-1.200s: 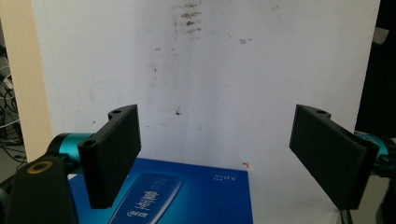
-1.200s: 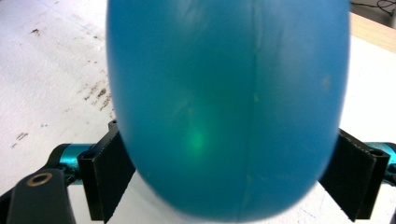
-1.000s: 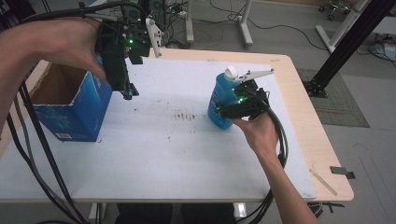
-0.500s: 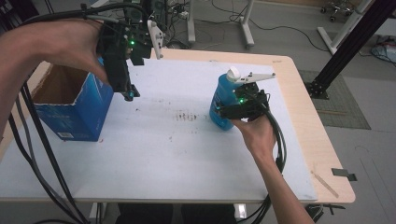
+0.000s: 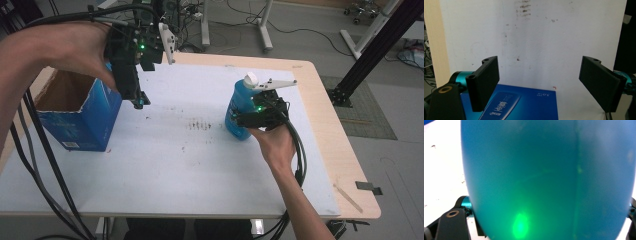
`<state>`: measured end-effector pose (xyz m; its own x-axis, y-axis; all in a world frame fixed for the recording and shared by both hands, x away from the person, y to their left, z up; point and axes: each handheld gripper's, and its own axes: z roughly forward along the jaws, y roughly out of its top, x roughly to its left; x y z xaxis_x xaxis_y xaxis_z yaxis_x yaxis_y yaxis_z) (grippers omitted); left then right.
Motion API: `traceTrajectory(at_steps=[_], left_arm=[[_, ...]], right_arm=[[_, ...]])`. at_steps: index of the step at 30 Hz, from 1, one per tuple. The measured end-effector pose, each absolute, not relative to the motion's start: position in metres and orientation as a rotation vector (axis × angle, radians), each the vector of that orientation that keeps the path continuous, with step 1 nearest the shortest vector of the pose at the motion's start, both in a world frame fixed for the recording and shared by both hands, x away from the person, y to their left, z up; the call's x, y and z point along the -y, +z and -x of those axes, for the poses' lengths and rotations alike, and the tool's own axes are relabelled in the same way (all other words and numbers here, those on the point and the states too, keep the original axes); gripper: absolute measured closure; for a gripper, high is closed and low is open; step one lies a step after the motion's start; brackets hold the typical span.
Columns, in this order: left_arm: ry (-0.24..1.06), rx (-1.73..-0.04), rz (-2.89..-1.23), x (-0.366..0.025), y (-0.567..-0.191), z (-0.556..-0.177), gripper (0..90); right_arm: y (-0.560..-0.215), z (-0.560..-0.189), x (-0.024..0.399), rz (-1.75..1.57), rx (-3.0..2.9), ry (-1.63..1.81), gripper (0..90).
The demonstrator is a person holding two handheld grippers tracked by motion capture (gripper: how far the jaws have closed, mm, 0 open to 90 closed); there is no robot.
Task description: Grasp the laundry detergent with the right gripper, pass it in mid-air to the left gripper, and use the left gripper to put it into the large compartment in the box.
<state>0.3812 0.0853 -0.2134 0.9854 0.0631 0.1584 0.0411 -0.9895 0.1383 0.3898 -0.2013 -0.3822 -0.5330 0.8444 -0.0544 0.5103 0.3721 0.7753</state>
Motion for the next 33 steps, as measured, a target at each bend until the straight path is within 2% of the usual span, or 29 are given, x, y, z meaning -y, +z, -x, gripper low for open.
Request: traceTrajectory(at_steps=[3, 33], left_arm=[[0.247, -0.08, -2.994, -0.0854, -0.2131, -0.3813, 16.7], [0.24, -0.082, -2.993, -0.0856, -0.2156, -0.3814, 16.6]], right_arm=[[-0.3822, -0.3896, 0.2016, -1.168, -2.2, 1.015, 22.4], [-0.381, -0.3884, 0.202, -1.154, -2.202, 1.068, 32.7]])
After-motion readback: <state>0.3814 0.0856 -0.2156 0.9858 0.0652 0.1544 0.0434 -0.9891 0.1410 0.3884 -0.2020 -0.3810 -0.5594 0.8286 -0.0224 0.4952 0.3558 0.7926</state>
